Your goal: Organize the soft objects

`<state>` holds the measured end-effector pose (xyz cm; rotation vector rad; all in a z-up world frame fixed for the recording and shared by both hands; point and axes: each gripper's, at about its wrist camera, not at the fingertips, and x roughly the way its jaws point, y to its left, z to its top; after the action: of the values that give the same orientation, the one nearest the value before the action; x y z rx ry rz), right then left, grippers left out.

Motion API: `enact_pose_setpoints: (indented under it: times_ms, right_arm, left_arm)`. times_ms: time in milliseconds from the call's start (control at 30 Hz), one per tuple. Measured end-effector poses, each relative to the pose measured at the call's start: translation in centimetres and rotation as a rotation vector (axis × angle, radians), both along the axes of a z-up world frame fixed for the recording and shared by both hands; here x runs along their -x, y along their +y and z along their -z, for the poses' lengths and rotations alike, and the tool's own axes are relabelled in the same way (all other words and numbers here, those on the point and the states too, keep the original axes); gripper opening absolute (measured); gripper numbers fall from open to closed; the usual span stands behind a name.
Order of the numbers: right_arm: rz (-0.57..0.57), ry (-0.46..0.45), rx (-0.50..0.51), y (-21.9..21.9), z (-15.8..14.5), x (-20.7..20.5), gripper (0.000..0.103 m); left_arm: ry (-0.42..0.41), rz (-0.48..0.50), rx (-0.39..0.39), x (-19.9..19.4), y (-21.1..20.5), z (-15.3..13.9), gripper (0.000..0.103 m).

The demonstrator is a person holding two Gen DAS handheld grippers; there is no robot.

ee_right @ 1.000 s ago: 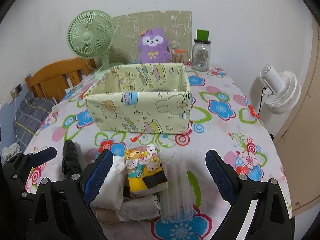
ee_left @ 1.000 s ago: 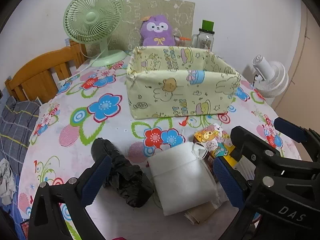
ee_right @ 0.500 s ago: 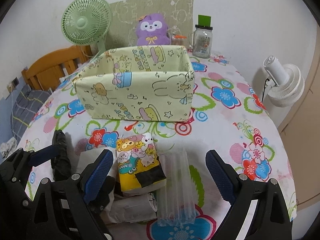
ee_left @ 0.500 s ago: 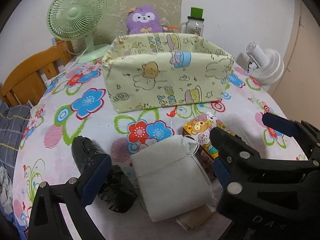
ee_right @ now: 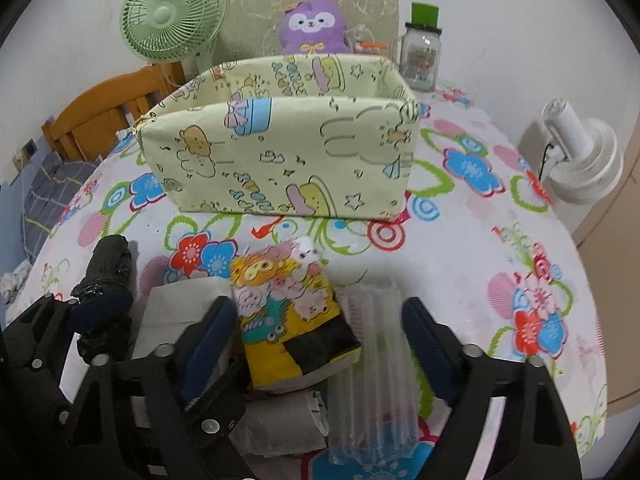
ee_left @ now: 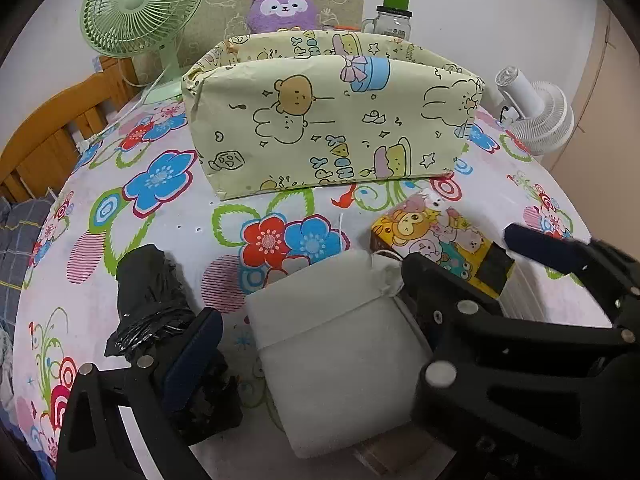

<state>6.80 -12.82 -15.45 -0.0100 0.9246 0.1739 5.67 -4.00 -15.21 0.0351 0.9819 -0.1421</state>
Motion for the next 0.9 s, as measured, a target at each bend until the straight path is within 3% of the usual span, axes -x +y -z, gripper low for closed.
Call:
enact_pose_setpoints:
  times_ms: [67,133,167,300,567,900]
  right_arm:
    - [0.002,0.015,-0.021,-0.1,0.2,-0.2,0.074]
    - [0.003,0.030,-0.030,-0.1,0.4,-0.4,0.055]
    - [0.012,0.040,-0.025,-0.2,0.6,-0.6,0.054]
    - [0.011,0.034,-0.013,-0.1,0.6,-0.7,0.053]
    - [0.028,0.029,-0.030,-0.7,0.3,-1.1,0.052]
    - [0.040,0.013,-0.040,-1.2,-0.8,-0.9,0.052]
  left_arm:
    - [0.000,0.001,0.006,-0.1,0.0,0.0,0.100]
    - [0.001,0.005,0.010,-0.2,0.0,0.0,0.096]
    - [0.004,0.007,0.010,-0.3,0.0,0.0,0.094]
    - [0.019,0.014,0.027,-0.6,-0.1,0.3,0.090]
    - [0.001,0.023,0.051,-1.1,-0.1,0.0,0.072]
    - [-0.025,0.035,0.041,-1.3,-0.6,-1.2,0.068]
